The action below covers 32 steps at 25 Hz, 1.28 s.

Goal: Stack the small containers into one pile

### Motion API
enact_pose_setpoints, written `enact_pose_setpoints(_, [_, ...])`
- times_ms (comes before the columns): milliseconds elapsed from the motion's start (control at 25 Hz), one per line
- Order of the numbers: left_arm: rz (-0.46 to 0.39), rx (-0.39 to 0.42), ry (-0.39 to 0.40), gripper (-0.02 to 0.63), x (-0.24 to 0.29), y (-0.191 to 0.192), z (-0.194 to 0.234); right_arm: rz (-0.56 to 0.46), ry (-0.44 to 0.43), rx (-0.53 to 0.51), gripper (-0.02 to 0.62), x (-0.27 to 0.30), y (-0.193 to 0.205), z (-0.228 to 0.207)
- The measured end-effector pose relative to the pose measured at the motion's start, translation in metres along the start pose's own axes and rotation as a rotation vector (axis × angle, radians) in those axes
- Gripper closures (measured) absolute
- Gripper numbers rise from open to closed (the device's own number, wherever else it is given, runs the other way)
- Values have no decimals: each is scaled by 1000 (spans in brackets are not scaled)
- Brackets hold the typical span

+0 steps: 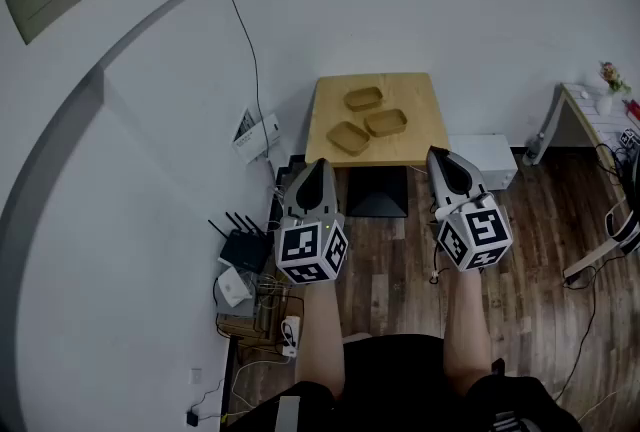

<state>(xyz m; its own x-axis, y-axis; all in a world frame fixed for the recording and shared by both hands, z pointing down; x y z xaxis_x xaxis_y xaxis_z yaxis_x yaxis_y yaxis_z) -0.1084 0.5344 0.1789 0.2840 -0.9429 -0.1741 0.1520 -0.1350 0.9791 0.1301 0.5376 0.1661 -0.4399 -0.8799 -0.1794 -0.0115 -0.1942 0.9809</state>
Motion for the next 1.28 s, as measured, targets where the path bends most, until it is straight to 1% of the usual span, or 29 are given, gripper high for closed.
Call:
enact_pose_setpoints(160, [-4, -35, -13, 606, 1, 1, -3, 11, -20, -3, 591, 1, 2, -6])
enact_pose_setpoints(360, [-1, -5, 4, 606, 1, -2, -10, -12, -8, 32, 591, 3, 4, -11])
enact_pose_setpoints(520, [9, 8, -18, 606, 2, -2, -1, -23, -24, 49, 591, 13, 7, -8])
enact_pose_setpoints(760, [27, 12, -40, 606, 17, 3, 16, -33, -30, 60, 591, 35, 10, -13])
enact_pose_setpoints(880, [27, 28, -33, 606, 31, 6, 26, -43, -28, 65, 590, 53, 16, -17])
enact_pose_setpoints(1000, [34, 61, -42, 606, 47, 11, 43, -51, -35, 57, 591, 76, 22, -16])
enact_pose_setpoints(1120, [37, 59, -45, 606, 70, 13, 60, -60, -39, 44, 589, 102, 24, -19])
enact_pose_setpoints(1280, [59, 44, -21, 606, 109, 30, 83, -42, -8, 35, 589, 135, 39, -29])
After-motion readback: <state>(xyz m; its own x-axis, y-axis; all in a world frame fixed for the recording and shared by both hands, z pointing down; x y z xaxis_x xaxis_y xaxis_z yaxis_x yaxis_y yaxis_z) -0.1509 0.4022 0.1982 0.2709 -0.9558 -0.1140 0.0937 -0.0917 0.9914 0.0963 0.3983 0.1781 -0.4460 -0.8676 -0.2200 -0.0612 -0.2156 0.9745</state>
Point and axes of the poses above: the fingertips, and each gripper's own axes: x forward along the fingers, z to its left, y out of its underside, the point moved 7 cm from there along -x, backward along the fingers, and after that the axes turned 2 degrees about -x, right-handed, at the moved point
